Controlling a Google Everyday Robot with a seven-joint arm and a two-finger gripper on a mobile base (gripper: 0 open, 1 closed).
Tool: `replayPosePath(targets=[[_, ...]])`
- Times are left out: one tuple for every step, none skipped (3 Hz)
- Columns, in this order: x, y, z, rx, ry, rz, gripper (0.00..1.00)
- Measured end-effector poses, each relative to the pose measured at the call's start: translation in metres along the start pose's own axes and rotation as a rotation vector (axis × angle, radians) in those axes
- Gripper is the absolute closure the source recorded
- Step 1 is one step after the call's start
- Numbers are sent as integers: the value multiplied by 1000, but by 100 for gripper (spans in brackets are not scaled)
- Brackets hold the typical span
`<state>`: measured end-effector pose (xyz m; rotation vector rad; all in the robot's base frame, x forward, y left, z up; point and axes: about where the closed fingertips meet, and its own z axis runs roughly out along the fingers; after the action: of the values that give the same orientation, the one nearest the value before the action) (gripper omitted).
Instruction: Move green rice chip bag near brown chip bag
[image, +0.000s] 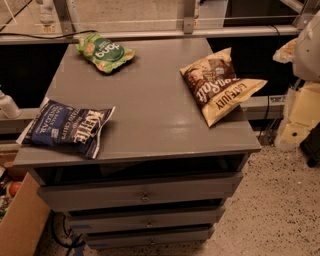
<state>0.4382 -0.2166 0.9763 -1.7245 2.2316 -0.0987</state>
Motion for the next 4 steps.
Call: replayPosePath(targets=[[0,0,0,2,-1,0,0],[-24,-19,4,34,-32,-29,0],[-62,-49,13,71,-90,-72,0],[-99,-79,31,95,-157,-100,0]])
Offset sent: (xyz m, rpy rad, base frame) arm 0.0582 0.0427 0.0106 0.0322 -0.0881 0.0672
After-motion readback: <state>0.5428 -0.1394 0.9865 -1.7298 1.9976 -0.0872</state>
